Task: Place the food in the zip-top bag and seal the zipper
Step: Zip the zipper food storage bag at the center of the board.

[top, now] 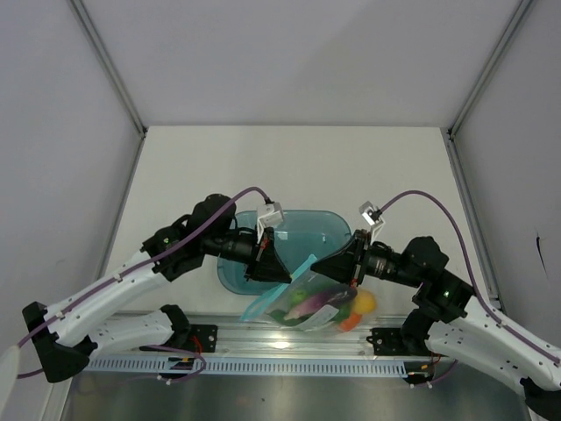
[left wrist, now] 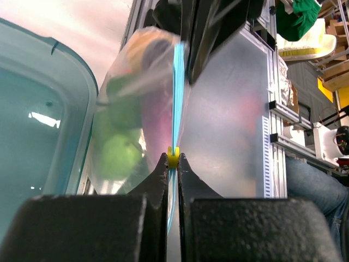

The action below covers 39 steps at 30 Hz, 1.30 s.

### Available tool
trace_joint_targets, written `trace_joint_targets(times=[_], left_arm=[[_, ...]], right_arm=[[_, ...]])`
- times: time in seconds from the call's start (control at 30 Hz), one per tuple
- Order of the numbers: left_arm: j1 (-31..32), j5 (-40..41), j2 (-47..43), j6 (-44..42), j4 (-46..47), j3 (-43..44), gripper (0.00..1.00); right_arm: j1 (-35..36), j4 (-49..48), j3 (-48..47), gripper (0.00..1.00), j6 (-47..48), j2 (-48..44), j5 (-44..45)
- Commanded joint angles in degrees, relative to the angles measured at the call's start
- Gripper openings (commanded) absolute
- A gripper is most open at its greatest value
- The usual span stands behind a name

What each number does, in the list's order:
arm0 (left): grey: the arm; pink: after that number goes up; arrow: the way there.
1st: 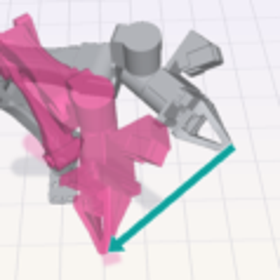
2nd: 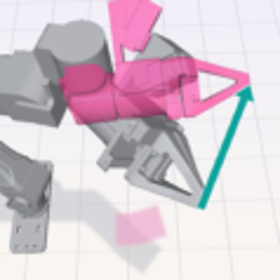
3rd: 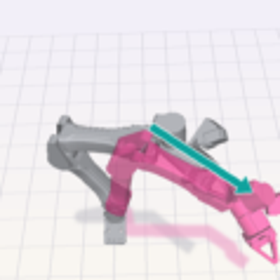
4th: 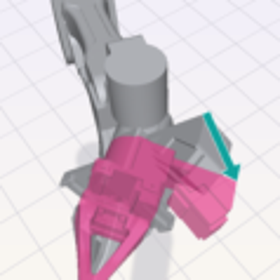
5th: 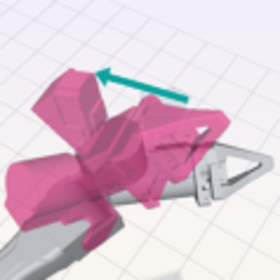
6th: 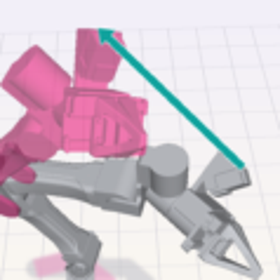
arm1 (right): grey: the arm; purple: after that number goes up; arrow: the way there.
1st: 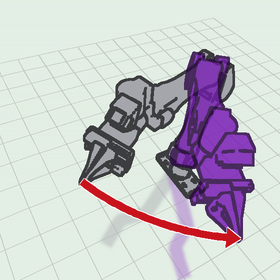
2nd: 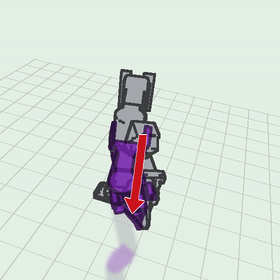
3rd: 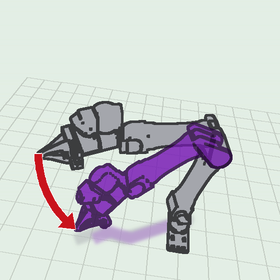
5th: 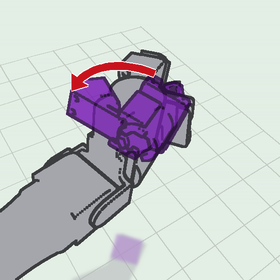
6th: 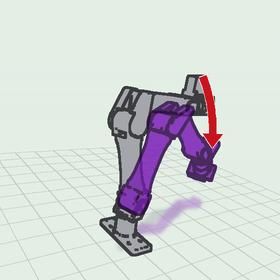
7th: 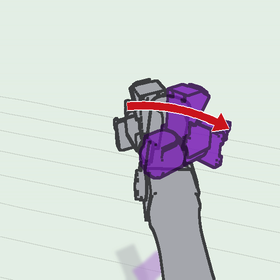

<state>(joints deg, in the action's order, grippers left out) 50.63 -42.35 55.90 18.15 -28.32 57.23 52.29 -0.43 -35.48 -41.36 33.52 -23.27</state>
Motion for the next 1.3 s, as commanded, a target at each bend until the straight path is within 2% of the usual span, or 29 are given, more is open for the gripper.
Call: trace_joint_targets(times=[0.0, 0.33, 0.63, 0.87, 1.17, 1.27], left_arm=[[-0.5, -2.0, -2.4, -2.6, -7.3, -1.8, 0.01], [-1.3, -1.9, -6.5, -3.1, -9.5, -4.1, 0.01], [-1.6, -1.3, -9.9, -1.8, -10.8, -5.8, 0.01], [-1.8, -0.3, -11.6, -0.1, -11.0, -6.1, 0.01], [-2.0, 0.0, -13.4, 2.1, -9.7, -8.4, 0.01], [-2.0, -1.0, -12.7, 2.6, -8.3, -8.8, 0.01]], right_arm=[[-1.8, -3.3, -3.2, 0.00, 0.9, -2.3, 3.0], [-2.5, 0.2, -4.7, 0.00, 2.2, -3.2, 4.6], [-3.4, 6.3, -9.8, 0.00, 3.2, -2.8, 11.4], [-7.3, 9.2, -12.2, 0.00, 4.2, -0.9, 13.7], [-18.6, 5.8, -14.5, 0.00, 2.8, 3.5, 4.8], [-19.2, 8.9, -16.4, 0.00, 5.3, 7.6, -5.6]])
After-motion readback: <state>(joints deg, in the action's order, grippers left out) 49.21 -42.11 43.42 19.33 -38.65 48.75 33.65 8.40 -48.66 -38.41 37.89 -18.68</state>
